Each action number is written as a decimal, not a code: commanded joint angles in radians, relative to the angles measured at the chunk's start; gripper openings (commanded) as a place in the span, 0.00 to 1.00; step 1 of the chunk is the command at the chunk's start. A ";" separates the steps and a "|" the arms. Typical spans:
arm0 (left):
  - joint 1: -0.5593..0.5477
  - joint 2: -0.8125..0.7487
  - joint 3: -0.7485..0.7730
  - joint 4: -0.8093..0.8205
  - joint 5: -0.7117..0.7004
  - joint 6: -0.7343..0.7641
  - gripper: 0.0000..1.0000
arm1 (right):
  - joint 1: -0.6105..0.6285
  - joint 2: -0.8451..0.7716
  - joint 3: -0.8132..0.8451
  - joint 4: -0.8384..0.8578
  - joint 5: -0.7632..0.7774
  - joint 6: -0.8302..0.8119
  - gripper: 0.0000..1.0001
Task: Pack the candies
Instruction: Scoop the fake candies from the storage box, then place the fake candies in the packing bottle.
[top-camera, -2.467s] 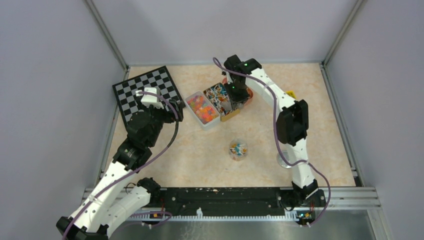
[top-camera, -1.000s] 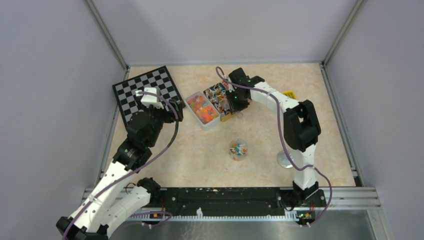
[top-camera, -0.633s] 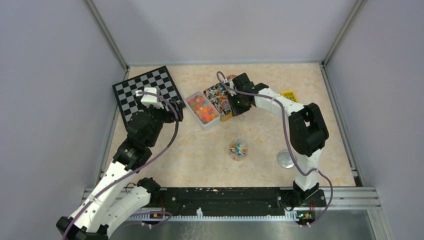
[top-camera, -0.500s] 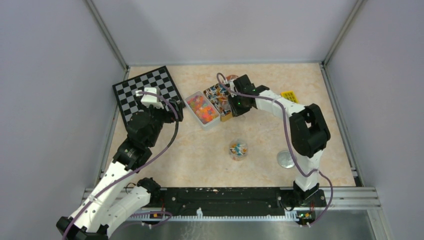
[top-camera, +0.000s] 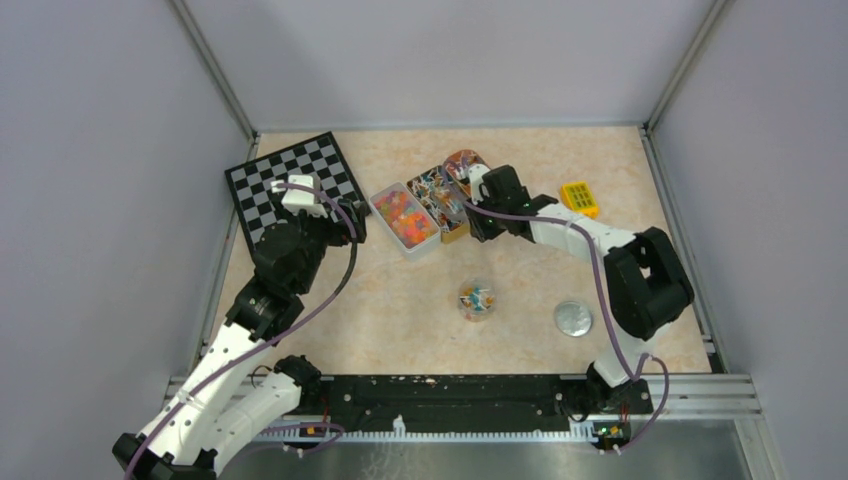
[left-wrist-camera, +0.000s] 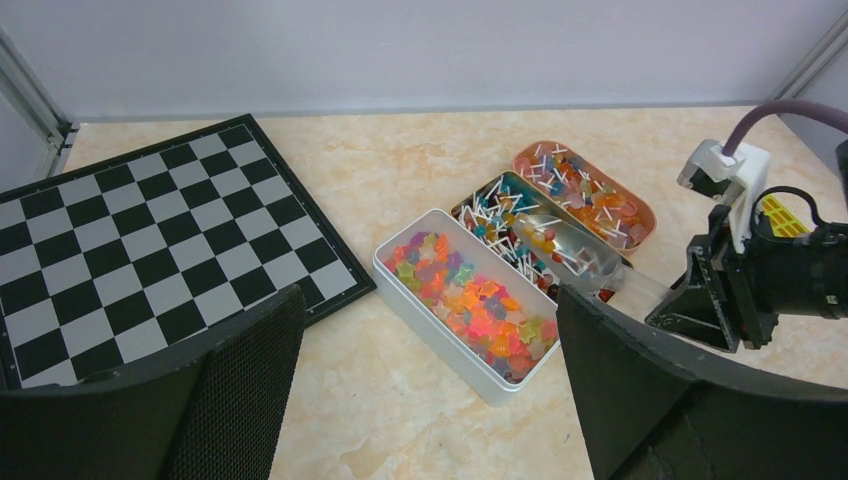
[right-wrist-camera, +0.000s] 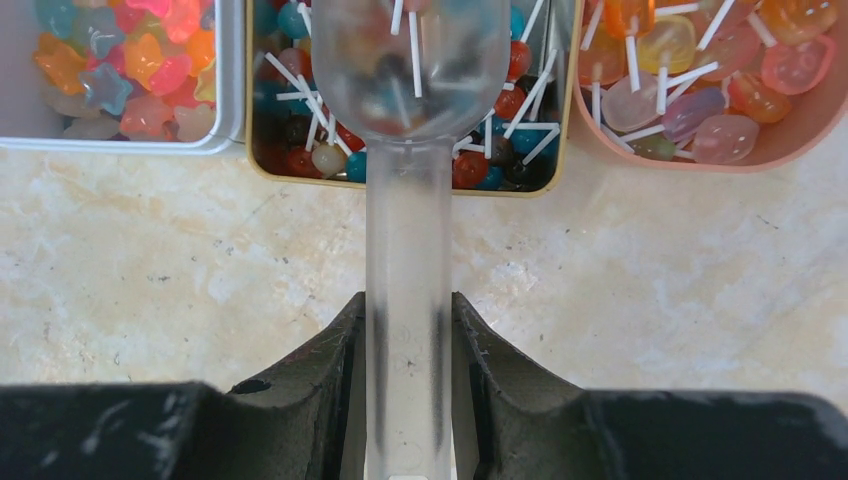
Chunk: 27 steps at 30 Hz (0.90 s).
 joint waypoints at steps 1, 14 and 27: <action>-0.005 -0.001 -0.007 0.055 -0.008 0.002 0.99 | -0.006 -0.113 -0.035 0.145 -0.004 -0.036 0.00; -0.005 -0.001 -0.009 0.055 -0.009 0.001 0.99 | -0.006 -0.291 -0.133 0.166 -0.049 -0.125 0.00; -0.005 -0.001 -0.007 0.054 -0.008 -0.001 0.99 | -0.006 -0.545 -0.156 -0.116 -0.194 -0.367 0.00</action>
